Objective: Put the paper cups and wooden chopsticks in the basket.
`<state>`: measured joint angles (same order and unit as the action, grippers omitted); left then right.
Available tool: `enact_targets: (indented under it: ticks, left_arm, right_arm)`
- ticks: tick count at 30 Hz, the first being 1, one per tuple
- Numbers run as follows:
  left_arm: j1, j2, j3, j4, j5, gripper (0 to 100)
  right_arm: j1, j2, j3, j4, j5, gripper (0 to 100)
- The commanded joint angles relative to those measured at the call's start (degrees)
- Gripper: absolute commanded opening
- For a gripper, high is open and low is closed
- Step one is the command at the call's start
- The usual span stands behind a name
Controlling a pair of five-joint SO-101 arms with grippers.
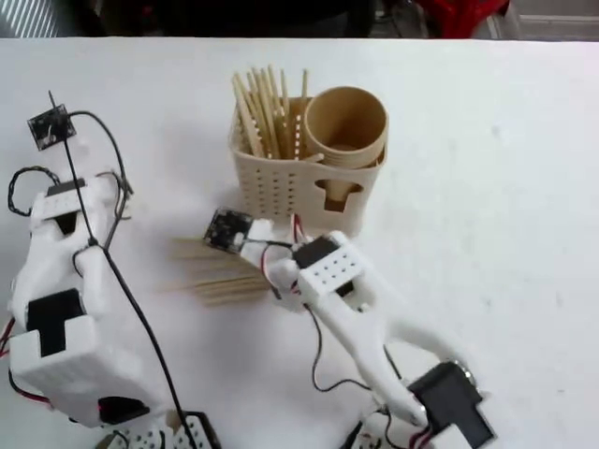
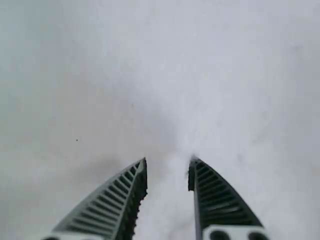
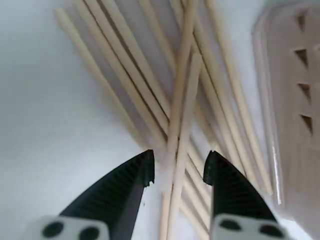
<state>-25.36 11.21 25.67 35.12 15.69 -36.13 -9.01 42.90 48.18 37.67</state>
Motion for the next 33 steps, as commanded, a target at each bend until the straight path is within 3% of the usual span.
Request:
enact_targets:
  ticks: [1,7,13,16,33]
  left_arm:
    - [-0.1,-0.2,-2.8,-1.1,0.5,15]
    - [0.0,-0.2,-2.8,-1.1,0.5,15]
    - [0.0,-0.1,-2.7,-1.1,0.5,15]
    - [0.5,-0.1,-2.6,-1.1,0.5,15]
    - [1.0,-0.1,-2.6,-1.1,0.5,15]
  right_arm:
    - [1.9,1.2,-2.8,-2.6,0.7,17.6]
    - [2.1,7.1,-2.8,-5.1,0.7,17.4]
    - [2.1,8.6,-3.2,-5.9,0.7,5.7]
    - [2.1,8.4,-3.2,-5.8,0.7,4.7]
    - [0.6,-15.3,-2.8,2.8,-3.3,1.7]
